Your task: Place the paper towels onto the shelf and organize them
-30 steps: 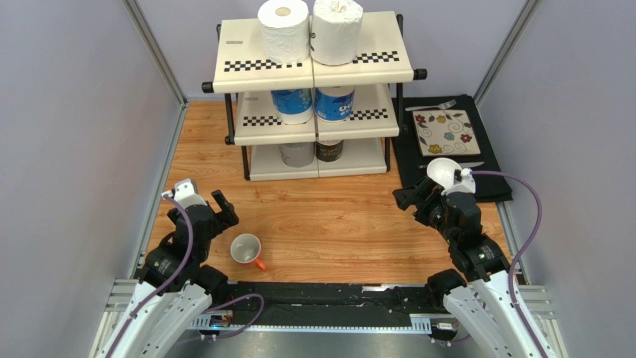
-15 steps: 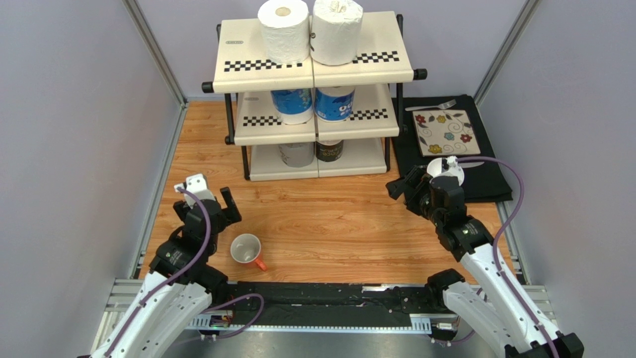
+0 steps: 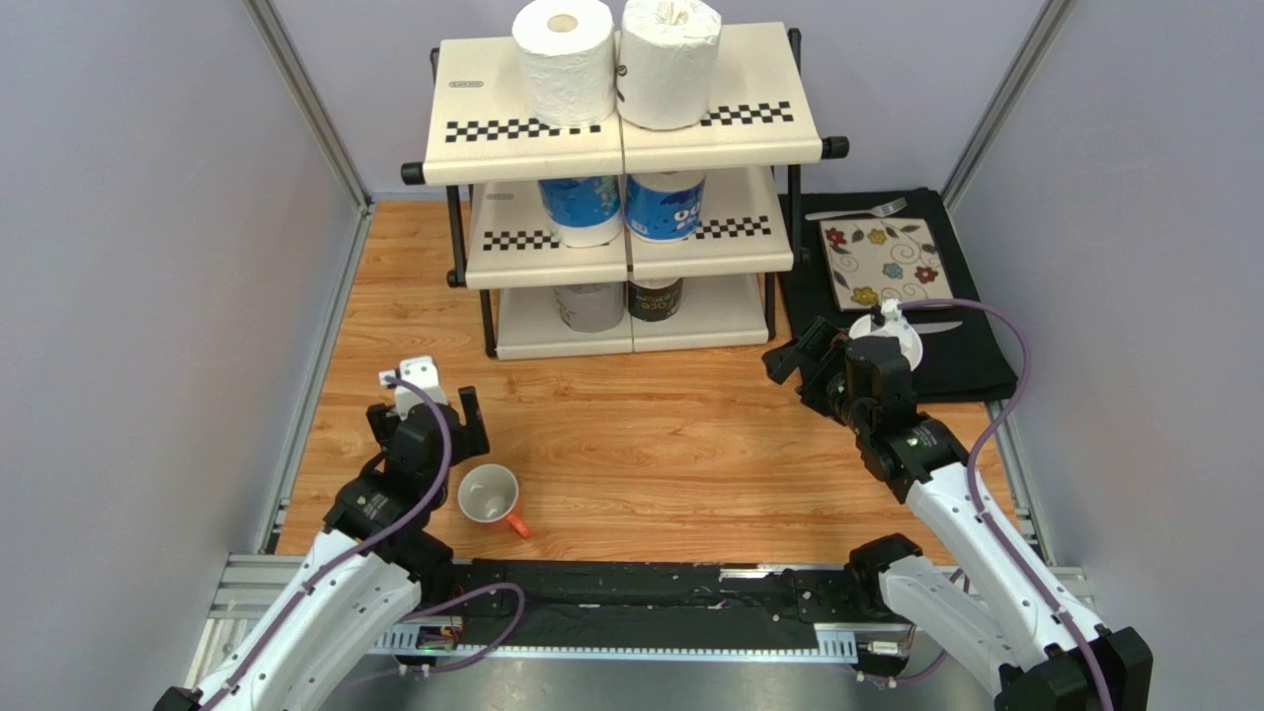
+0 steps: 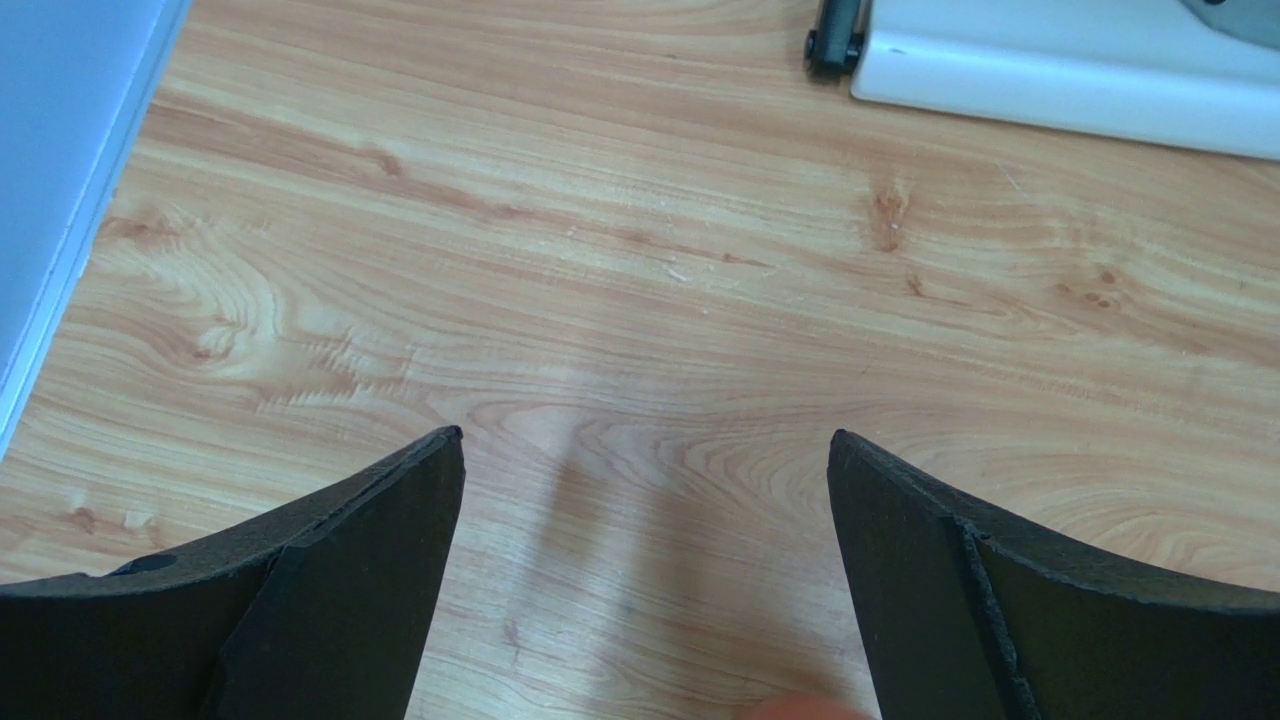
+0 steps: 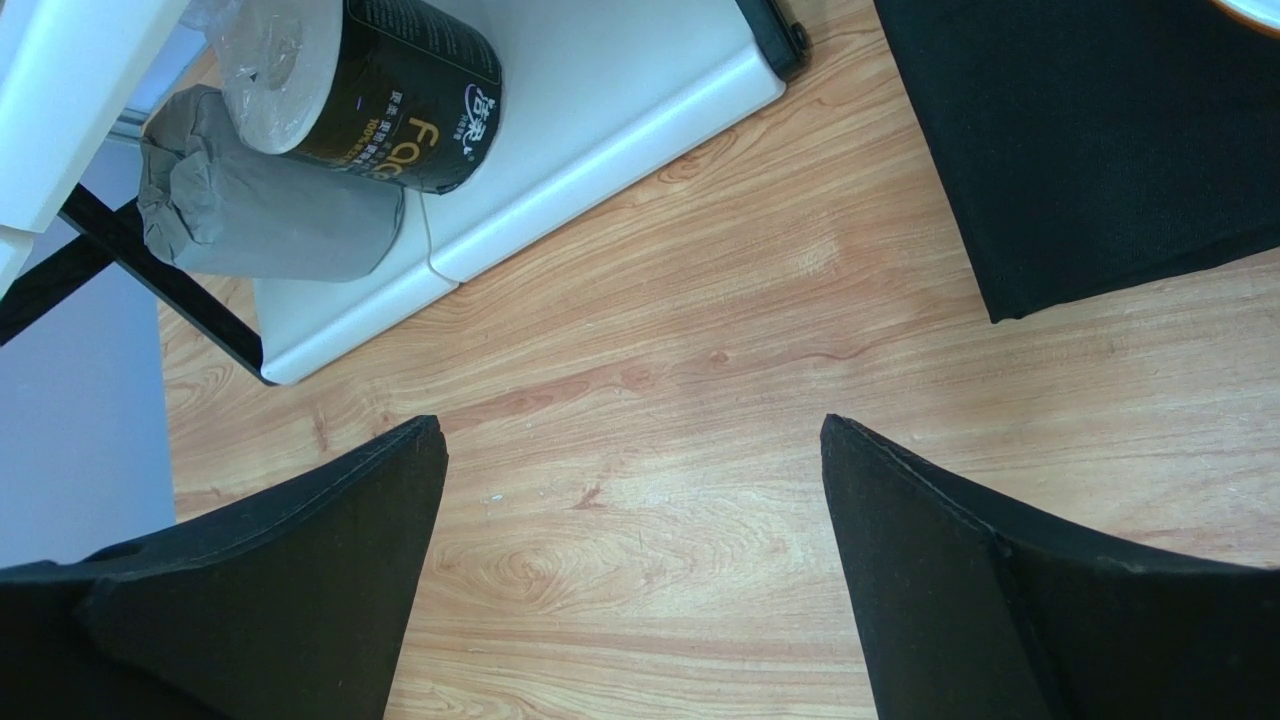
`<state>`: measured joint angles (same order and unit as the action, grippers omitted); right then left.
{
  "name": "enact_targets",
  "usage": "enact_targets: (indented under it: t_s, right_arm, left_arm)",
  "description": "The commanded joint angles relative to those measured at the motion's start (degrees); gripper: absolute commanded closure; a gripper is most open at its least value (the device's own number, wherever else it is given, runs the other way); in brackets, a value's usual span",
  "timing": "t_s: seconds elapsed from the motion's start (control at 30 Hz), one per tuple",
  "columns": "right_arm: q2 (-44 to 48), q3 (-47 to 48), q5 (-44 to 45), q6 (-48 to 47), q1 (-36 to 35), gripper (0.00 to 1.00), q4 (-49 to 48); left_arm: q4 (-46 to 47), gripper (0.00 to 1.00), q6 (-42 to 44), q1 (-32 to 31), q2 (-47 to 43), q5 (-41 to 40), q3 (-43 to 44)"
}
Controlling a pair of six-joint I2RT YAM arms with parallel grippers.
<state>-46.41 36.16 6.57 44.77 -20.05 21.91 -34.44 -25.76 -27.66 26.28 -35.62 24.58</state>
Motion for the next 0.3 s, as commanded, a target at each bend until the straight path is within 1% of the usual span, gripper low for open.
enact_targets:
  t_s: [0.0,0.07,0.27]
  right_arm:
    - [0.18,2.07,0.99,0.67,0.10,0.02,-2.58]
    - [0.36,1.81,1.16,0.84,0.10,0.02,-2.58]
    - [0.01,1.89,0.99,0.93,0.10,0.02,-3.01]
  left_arm:
    - [3.14,0.01,1.06,-0.11,-1.06,2.21,-1.11]
    - [3.41,0.01,1.68,-0.11,-1.15,2.92,-1.02]
    - [2.27,0.01,1.24,-0.11,-0.79,1.17,-0.76]
